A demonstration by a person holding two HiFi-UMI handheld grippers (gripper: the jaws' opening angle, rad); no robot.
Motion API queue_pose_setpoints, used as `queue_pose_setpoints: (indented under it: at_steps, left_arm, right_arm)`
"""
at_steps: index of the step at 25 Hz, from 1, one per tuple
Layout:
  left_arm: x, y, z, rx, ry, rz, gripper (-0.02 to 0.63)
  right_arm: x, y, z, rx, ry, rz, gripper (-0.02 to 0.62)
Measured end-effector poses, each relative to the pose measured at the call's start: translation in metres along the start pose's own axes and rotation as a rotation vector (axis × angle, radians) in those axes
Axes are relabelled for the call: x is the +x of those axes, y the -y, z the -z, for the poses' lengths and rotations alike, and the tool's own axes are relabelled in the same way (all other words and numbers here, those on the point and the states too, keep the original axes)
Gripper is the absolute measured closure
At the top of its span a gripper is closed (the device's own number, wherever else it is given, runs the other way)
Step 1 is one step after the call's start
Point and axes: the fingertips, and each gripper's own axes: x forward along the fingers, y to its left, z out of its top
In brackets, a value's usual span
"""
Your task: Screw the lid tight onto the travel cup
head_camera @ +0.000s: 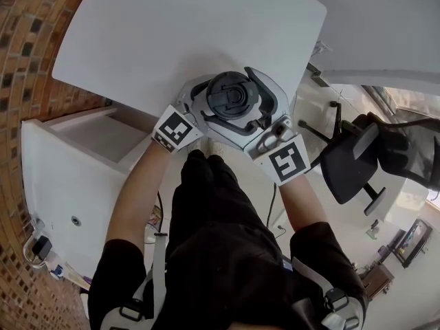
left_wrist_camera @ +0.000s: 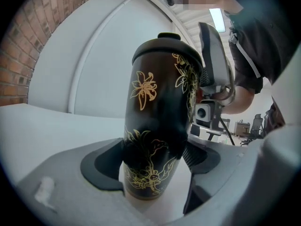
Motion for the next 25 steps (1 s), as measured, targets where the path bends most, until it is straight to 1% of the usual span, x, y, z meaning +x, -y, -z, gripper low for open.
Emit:
queue_pose_setpoints:
  at_steps: [2, 4, 5, 7, 9, 13, 16, 18, 21, 25]
  left_arm:
    - [0.0, 0.0, 0.0, 0.003, 0.0, -0.001, 0.207]
    - [0.0, 0.0, 0.0, 0.007, -0.001, -0.001, 0.207]
    - [0.0, 0.0, 0.0, 0.008, -0.001, 0.0, 0.207]
    - [0.001, 0.0, -0.001, 0.009, 0.002, -0.001, 0.207]
    - [0.001, 0.0, -0.002, 0.008, 0.007, -0.004, 0.206]
    - [-0.001, 0.0, -0.001, 0.01, 0.005, -0.004, 0.206]
    - [-0.005, -0.001, -0.001, 0.035, -0.025, 0.012, 0.207]
    - [-0.011, 0.0, 0.0, 0.038, -0.042, 0.015, 0.206]
    - [-0.026, -0.005, 0.0, 0.018, -0.046, -0.015, 0.207]
    - [-0.051, -0.009, 0.0, 0.021, -0.075, -0.079, 0.207]
  right_arm:
    - [-0.004, 0.004, -0.001, 0.067, 0.037, 0.142, 0.13]
    - [-0.007, 0.006, 0.0, 0.106, 0.053, 0.259, 0.13]
    - [-0.008, 0.006, 0.002, 0.111, 0.053, 0.299, 0.13]
    - [-0.01, 0.004, 0.005, 0.099, 0.034, 0.328, 0.129]
    - [-0.012, 0.005, 0.007, 0.083, 0.018, 0.31, 0.129]
    - [-0.018, 0.006, 0.001, 0.061, 0.015, 0.24, 0.129]
    - [-0.027, 0.007, -0.002, 0.046, 0.006, 0.196, 0.127]
    - [-0.035, 0.008, 0.0, 0.038, -0.006, 0.174, 0.127]
    - [-0.042, 0.013, 0.003, 0.033, -0.018, 0.159, 0.123]
    - [-0.048, 0.015, -0.005, 0.013, -0.001, 0.145, 0.123]
